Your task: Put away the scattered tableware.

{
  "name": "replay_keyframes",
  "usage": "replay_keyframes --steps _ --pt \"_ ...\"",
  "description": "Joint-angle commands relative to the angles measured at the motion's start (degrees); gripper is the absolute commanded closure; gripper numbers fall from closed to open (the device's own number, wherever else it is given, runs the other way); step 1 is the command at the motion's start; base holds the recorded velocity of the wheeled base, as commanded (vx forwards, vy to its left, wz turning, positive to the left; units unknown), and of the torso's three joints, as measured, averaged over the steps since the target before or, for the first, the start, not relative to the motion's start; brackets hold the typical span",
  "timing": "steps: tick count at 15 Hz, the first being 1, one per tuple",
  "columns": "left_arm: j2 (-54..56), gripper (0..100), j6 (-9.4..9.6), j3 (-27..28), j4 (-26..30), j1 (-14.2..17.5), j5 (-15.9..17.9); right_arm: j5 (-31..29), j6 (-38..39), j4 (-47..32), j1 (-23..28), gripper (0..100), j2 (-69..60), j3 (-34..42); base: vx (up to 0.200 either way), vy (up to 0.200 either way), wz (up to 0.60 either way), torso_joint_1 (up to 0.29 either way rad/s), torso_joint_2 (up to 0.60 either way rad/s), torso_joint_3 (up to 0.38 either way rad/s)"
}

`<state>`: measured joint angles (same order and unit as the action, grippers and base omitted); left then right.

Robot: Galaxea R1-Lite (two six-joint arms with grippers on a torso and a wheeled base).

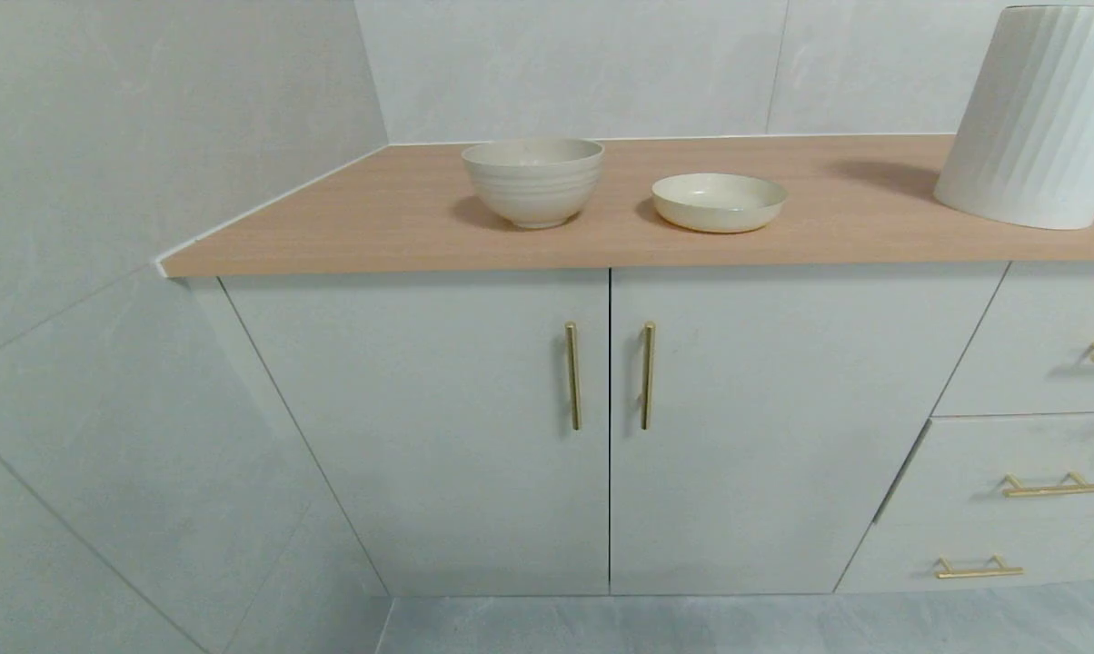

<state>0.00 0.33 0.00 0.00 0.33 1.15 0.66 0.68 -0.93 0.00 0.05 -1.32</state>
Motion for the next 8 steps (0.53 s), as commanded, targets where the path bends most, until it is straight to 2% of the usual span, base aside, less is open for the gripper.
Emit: replay_keyframes --steps 1,3,6,8 --pt "0.00 0 -0.07 0.00 0.00 0.02 0.00 6.46 4.68 0.40 -1.14 0 5.31 -11.52 0.000 0.000 0.00 0.000 0.00 0.000" --pt "0.00 0 0.02 0.00 0.00 0.02 0.00 17.36 5.29 0.75 -2.46 0 19.99 -16.61 0.000 0.000 0.00 0.000 0.00 0.000" --pt "0.00 0 0.02 0.00 0.00 0.02 0.00 30.19 5.21 1.19 -3.43 0 43.46 -25.40 0.000 0.000 0.00 0.000 0.00 0.000" --pt "0.00 0 0.02 0.00 0.00 0.02 0.00 32.21 5.38 5.06 -9.84 0 57.26 -32.52 0.000 0.000 0.00 0.000 0.00 0.000"
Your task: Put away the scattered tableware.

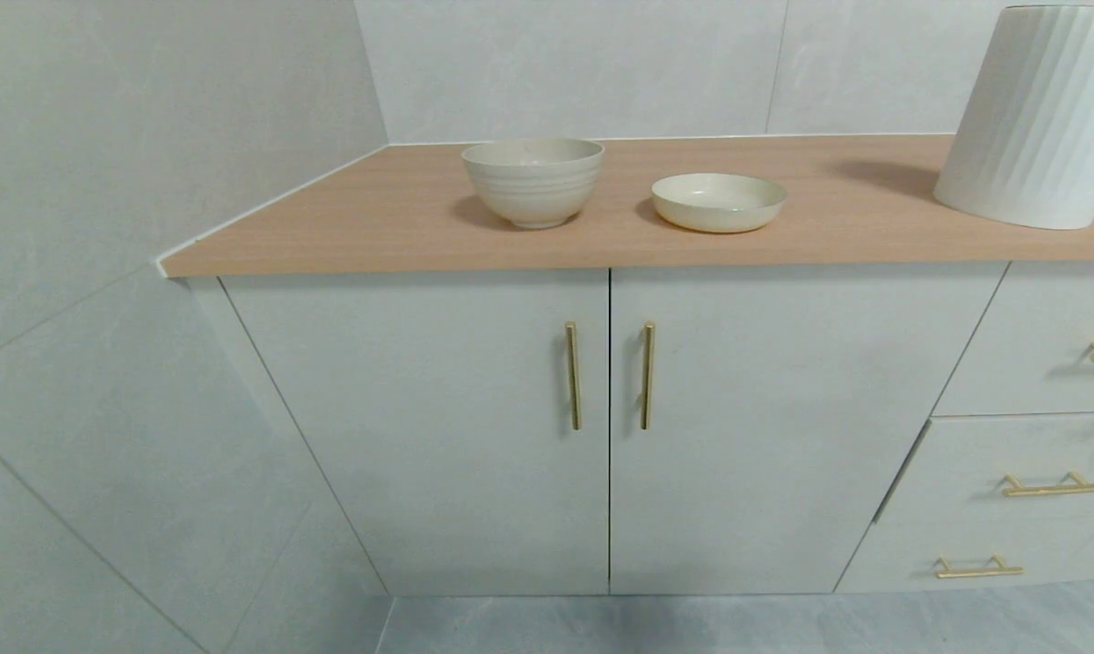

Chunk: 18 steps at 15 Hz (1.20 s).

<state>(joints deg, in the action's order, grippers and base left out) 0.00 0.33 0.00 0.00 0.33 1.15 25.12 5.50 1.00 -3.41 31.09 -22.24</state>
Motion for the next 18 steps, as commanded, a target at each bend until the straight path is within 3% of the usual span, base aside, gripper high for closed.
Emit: replay_keyframes --steps 1,4,8,12,14,15,18 --pt "0.00 0 0.02 0.00 0.00 0.02 0.00 7.57 0.65 5.33 -10.21 0 32.99 -15.21 0.000 0.000 0.00 0.000 0.00 0.000" --pt "0.00 0 0.02 0.00 0.00 0.02 0.00 7.39 1.01 10.25 -17.86 0 49.51 -24.96 0.000 0.000 0.00 0.000 0.00 0.000" --pt "0.00 0 0.02 0.00 0.00 0.02 0.00 7.75 5.93 15.79 -24.18 0 60.32 -29.97 0.000 0.000 0.00 0.000 0.00 0.000" --pt "0.00 0 -0.07 0.00 0.00 0.02 0.00 4.93 6.10 27.48 -26.56 0 68.76 -29.97 0.000 0.000 0.00 0.000 0.00 0.000" --pt "0.00 0 0.02 0.00 0.00 0.02 0.00 -4.12 6.28 34.68 -27.52 0 74.03 -29.97 0.000 0.000 0.00 0.000 0.00 0.000" --pt "0.00 0 0.02 0.00 0.00 0.02 0.00 -5.88 6.98 36.79 -27.52 0 75.70 -30.06 0.000 0.000 0.00 0.000 0.00 0.000" --pt "0.00 0 0.02 0.00 0.00 0.11 0.00 -5.96 9.80 41.28 -28.32 0 78.95 -30.85 0.000 0.000 0.00 0.000 0.00 0.000"
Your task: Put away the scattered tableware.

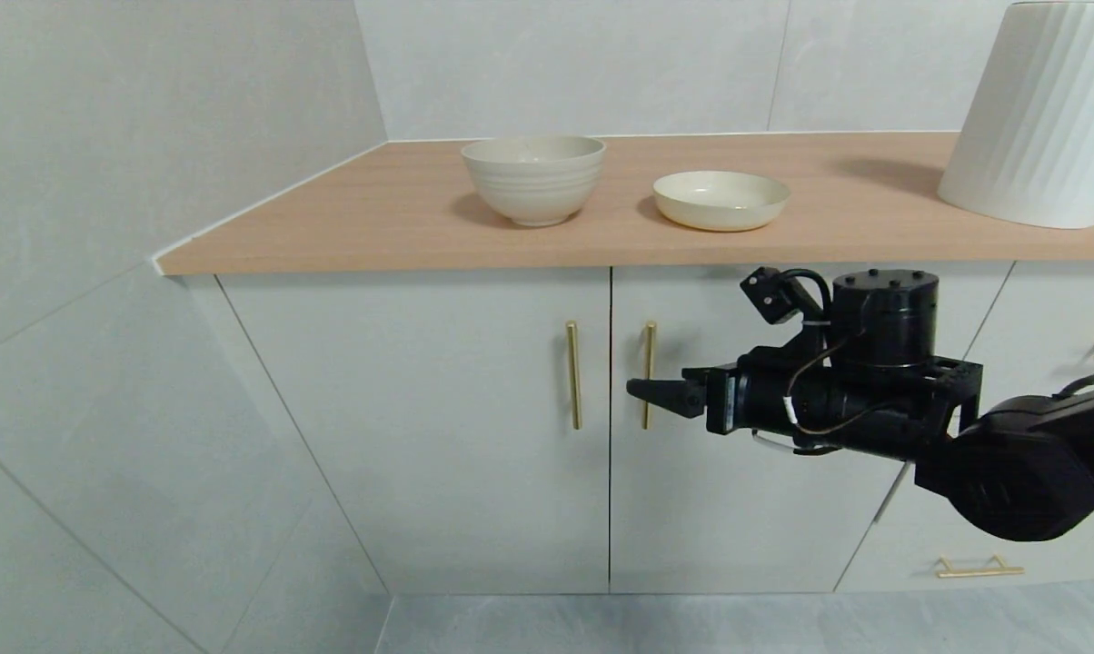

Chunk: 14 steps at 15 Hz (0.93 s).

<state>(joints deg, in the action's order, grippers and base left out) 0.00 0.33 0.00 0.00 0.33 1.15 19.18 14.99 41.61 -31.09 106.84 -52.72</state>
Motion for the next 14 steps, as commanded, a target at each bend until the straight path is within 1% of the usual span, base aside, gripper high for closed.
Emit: replay_keyframes --steps 1,4,5,8,12,14 --pt "0.00 0 0.02 0.00 0.00 0.02 0.00 -0.02 0.65 1.81 -1.35 0 4.61 -0.45 0.000 0.000 0.00 0.000 0.00 0.000" --pt "0.00 0 0.02 0.00 0.00 0.11 0.00 -0.37 3.73 4.71 -1.70 0 6.80 -1.15 0.000 0.000 0.00 0.000 0.00 0.000" --pt "0.00 0 0.02 0.00 0.00 0.02 0.00 -1.86 4.43 7.00 -1.96 0 7.95 -1.68 0.000 0.000 0.00 0.000 0.00 0.000" --pt "0.00 0 0.02 0.00 0.00 0.11 0.00 -5.20 4.52 8.32 -1.96 0 10.06 -3.26 0.000 0.000 0.00 0.000 0.00 0.000" --pt "0.00 0 -0.07 0.00 0.00 0.02 0.00 -7.57 4.61 9.55 -1.96 0 12.69 -4.93 0.000 0.000 0.00 0.000 0.00 0.000" --pt "0.00 0 0.02 0.00 0.00 0.02 0.00 -8.19 4.69 12.36 -2.14 0 14.27 -5.37 0.000 0.000 0.00 0.000 0.00 0.000"
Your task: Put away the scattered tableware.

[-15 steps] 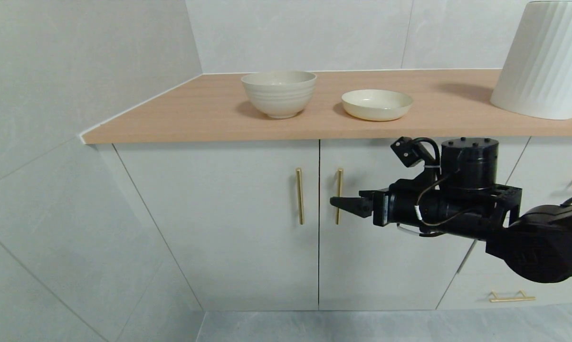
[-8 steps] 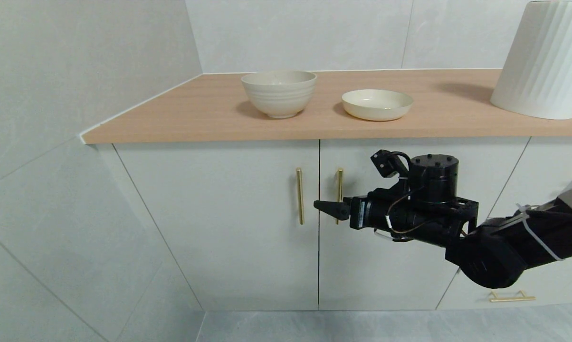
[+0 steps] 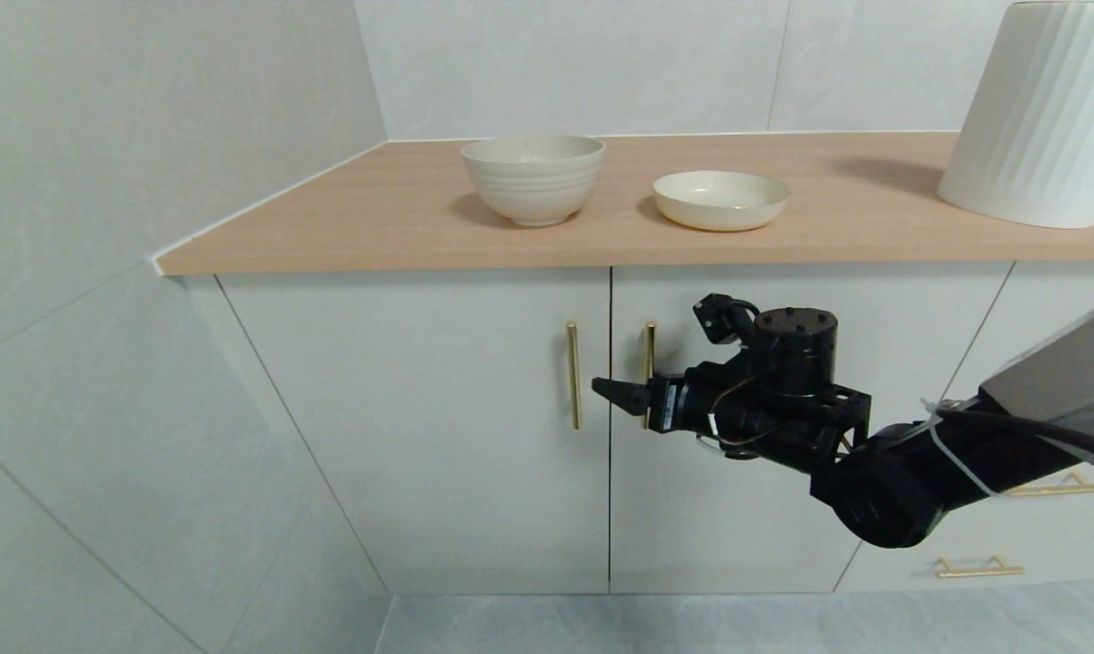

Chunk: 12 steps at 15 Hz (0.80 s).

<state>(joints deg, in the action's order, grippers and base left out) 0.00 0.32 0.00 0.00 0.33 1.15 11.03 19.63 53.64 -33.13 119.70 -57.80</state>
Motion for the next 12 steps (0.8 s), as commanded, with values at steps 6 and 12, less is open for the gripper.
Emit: replay_keyframes --steps 6,12 --pt "0.00 0 0.03 0.00 0.00 0.02 0.00 0.48 5.86 0.41 -1.93 0 0.71 -0.12 0.000 0.000 0.00 0.000 0.00 0.000" --pt "0.00 0 0.03 0.00 0.00 0.02 0.00 9.80 10.61 -0.11 -2.29 0 -4.47 3.92 0.000 0.000 0.00 0.000 0.00 0.000"
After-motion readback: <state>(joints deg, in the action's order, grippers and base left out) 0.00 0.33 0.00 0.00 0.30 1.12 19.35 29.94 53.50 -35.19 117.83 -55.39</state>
